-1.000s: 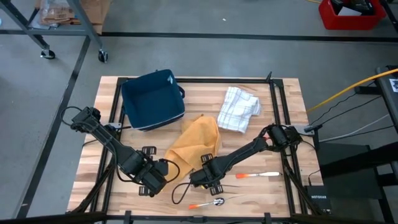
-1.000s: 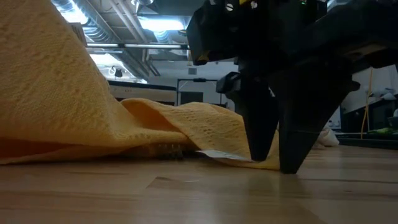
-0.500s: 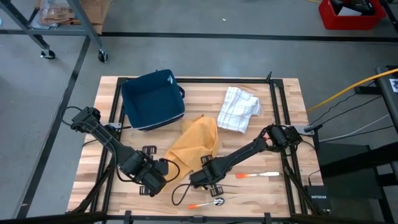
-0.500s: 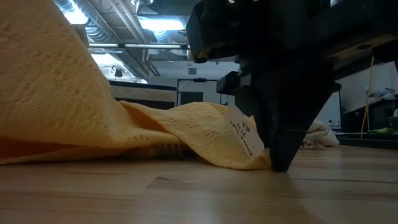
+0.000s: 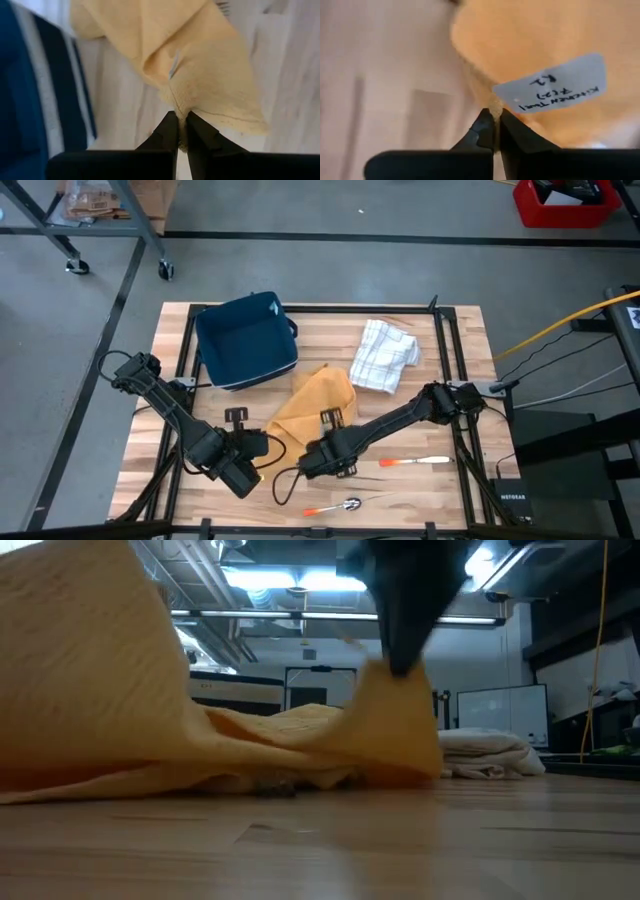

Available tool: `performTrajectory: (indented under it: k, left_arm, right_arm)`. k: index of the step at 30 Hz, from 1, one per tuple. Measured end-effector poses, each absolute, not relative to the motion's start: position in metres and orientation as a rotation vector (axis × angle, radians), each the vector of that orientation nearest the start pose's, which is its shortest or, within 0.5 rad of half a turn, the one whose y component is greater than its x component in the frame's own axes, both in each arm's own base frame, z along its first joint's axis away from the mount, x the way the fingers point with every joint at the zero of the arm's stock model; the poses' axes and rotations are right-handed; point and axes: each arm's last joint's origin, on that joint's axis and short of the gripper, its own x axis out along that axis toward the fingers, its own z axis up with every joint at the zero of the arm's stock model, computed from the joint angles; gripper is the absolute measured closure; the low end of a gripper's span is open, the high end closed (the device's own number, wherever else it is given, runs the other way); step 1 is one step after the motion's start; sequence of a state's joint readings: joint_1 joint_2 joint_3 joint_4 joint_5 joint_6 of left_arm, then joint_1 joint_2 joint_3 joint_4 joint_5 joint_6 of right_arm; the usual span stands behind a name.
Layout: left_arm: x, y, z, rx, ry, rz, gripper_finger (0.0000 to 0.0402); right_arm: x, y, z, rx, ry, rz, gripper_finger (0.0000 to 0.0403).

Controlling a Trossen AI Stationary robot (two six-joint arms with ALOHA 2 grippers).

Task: Fold towel
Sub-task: Fold the yellow towel

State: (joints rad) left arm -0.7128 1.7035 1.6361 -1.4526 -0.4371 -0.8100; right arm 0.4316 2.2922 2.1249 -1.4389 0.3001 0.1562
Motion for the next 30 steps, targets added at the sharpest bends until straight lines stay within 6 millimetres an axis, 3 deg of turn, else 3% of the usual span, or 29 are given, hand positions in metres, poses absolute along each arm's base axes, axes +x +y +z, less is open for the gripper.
performTrajectory:
  k: [6, 12, 23, 30]
  left_arm:
    - [0.228, -0.193, 0.328, 0.152, 1.085, 0.470, 0.0396]
    - [0.215, -0.184, 0.355, 0.122, 0.885, 0.497, 0.0396]
    - [0.195, -0.151, 0.430, 0.111, 0.569, 0.508, 0.0396]
    - [0.186, -0.120, 0.494, 0.114, 0.335, 0.566, 0.0396]
  right_arm:
    - [0.401, 0.170, 0.280, -0.491, 1.359, -0.173, 0.0392]
    - [0.387, 0.160, 0.332, -0.452, 1.165, -0.289, 0.0392]
    - [0.334, 0.130, 0.417, -0.417, 0.860, -0.510, 0.0393]
    - [0.297, 0.108, 0.476, -0.367, 0.530, -0.723, 0.0390]
